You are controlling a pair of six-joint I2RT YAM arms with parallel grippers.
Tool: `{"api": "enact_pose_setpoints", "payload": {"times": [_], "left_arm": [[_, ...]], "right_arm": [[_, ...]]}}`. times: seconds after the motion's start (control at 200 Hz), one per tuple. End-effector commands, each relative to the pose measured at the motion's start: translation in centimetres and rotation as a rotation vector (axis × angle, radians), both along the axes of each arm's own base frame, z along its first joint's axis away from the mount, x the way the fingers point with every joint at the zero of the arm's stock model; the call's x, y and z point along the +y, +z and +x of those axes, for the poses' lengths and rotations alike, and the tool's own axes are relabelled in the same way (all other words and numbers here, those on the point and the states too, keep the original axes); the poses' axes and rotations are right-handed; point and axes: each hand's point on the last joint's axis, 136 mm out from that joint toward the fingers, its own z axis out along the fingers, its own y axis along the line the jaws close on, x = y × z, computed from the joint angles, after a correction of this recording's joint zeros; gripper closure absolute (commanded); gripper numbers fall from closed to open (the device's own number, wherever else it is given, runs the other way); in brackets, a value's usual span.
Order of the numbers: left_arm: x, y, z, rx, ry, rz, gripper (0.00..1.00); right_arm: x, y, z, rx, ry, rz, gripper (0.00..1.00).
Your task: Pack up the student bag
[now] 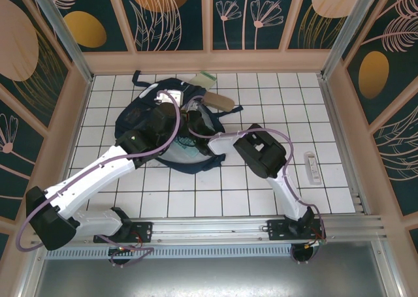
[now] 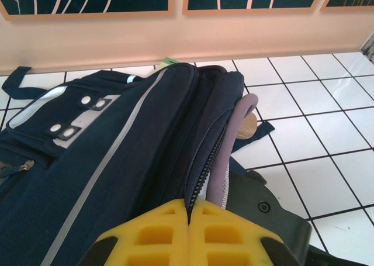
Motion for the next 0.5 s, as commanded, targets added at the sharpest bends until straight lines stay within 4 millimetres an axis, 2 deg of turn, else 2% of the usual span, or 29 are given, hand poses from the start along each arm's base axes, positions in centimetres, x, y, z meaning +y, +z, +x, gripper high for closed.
{"api": "enact_pose_setpoints", "payload": {"times": [0.0, 0.125, 0.255, 0.385, 0.495], "left_arm": [[0.1, 4.0, 0.1, -0.11, 0.011, -0.098, 1.0], [0.4, 3.5, 0.2, -0.107, 0.028, -0.085, 1.0], [0.7, 3.2, 0.1, -0.104, 0.04, -0.081, 1.0], [0.9, 2.8, 0.0, -0.098, 0.046, -0.079, 1.0], [0.9, 2.7, 0.0, -0.095, 0.045, -0.082, 1.0]], "right_arm": [[-0.3, 2.1, -1.5, -0.049, 0.03, -0.038, 0.38], [-1.2, 2.2, -2.6, -0.045, 0.05, -0.098, 0.28], [-3.0, 1.6, -3.7, -0.022, 0.039, -0.134, 0.18], [-4.3, 2.4, -4.5, -0.039, 0.029, -0.152, 0.15], [-4.5, 2.7, -4.7, -0.05, 0.048, -0.21, 0.16]]}}
